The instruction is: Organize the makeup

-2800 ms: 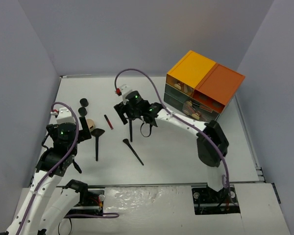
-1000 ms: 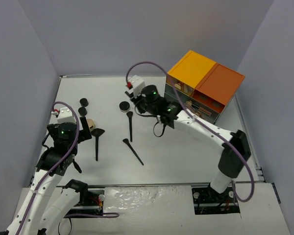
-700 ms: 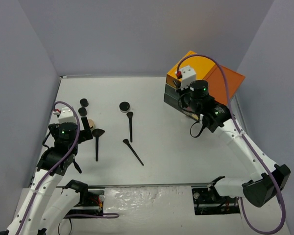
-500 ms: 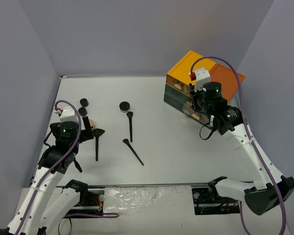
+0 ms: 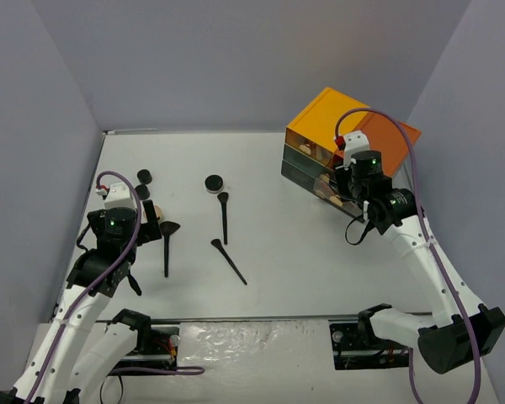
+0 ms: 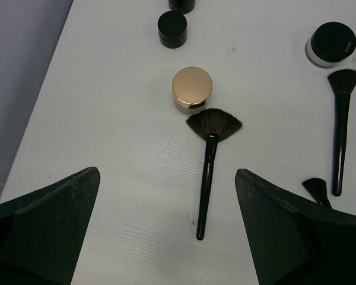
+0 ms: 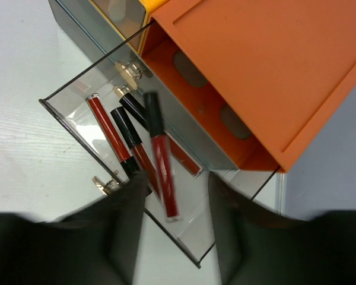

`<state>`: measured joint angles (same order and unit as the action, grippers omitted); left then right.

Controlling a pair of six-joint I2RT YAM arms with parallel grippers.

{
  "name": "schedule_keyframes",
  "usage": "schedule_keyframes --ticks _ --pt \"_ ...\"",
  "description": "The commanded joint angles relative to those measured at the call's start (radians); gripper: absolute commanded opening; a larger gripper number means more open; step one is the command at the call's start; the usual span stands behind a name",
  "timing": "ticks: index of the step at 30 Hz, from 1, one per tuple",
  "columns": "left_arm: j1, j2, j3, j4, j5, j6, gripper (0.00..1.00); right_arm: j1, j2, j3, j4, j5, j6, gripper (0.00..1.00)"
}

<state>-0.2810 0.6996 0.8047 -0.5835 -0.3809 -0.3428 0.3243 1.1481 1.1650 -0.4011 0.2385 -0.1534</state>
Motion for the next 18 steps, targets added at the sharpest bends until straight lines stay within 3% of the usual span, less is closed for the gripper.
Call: schedule_keyframes --ticks 1,3,6,8,13,18 --pt "0.005 0.008 0.019 0.065 0.002 0.011 0.97 -0.007 0.015 0.051 0.039 0.007 0.002 0.56" --pt "0.005 0.007 0.019 0.067 0.002 0.011 0.97 -0.005 0.013 0.066 0.039 -0.022 0.004 0.64" --pt "0.005 0.005 0.019 0.067 0.000 0.011 0.97 -0.002 0.000 0.085 0.038 -0.091 0.018 0.65" --pt "0.005 0.006 0.019 0.067 0.000 0.011 0.97 0.000 -0.012 0.095 0.042 -0.193 0.031 0.67" --pt "0.005 0.011 0.018 0.070 0.001 0.011 0.97 0.017 -0.031 0.105 0.054 -0.444 0.083 0.82" --pt "0.005 0.014 0.019 0.069 -0.001 0.011 0.97 0.084 -0.008 0.060 0.054 -0.522 0.120 0.91"
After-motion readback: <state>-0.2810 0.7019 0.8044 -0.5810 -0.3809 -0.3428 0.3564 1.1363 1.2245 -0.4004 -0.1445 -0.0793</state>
